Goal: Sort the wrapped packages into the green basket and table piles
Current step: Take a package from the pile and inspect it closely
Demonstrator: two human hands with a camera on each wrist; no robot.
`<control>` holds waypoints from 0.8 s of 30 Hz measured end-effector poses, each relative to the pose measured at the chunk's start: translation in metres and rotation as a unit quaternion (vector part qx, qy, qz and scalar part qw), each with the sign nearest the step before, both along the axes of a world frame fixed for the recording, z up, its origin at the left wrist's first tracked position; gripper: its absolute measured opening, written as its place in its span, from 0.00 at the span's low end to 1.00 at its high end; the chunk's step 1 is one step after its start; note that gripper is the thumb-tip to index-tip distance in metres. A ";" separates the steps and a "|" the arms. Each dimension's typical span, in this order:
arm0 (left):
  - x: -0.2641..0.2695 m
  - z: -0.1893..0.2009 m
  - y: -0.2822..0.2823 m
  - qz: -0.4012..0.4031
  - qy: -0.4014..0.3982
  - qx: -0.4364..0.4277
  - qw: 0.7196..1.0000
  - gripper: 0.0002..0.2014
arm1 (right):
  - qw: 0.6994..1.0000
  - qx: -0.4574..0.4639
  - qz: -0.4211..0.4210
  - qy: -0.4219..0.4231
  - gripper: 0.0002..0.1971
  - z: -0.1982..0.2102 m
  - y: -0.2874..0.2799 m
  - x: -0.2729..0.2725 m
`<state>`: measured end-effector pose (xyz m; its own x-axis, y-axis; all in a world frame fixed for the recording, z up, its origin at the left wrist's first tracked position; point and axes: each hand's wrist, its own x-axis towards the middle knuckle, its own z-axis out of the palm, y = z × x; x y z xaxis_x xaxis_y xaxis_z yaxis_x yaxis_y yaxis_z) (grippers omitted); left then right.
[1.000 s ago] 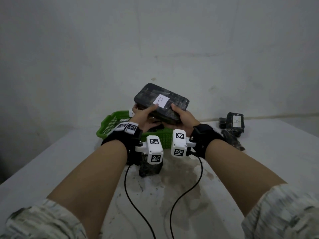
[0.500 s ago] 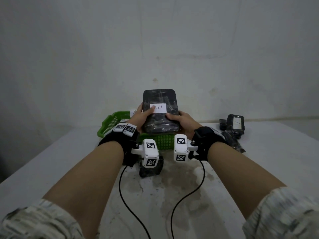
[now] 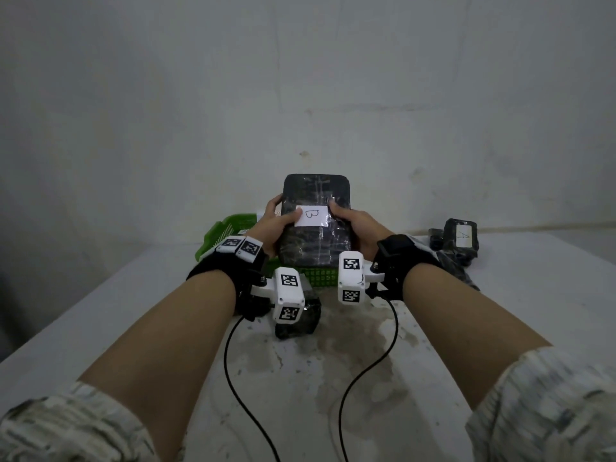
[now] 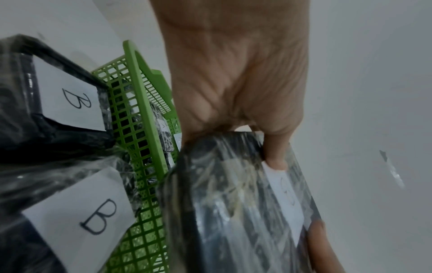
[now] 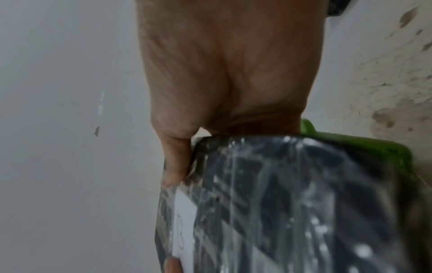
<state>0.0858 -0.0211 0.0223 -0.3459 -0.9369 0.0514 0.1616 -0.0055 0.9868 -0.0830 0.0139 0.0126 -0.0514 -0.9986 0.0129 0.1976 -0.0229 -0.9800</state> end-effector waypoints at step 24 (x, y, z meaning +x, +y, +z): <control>-0.010 0.004 0.005 0.009 -0.030 -0.056 0.998 0.37 | 0.998 -0.049 -0.044 -0.006 0.24 0.011 0.002 -0.001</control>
<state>0.0760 -0.0162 0.0261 -0.3339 -0.9327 0.1360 0.1008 0.1081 0.9890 -0.0843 0.0164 0.0235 -0.1403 -0.9840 0.1098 0.2013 -0.1370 -0.9699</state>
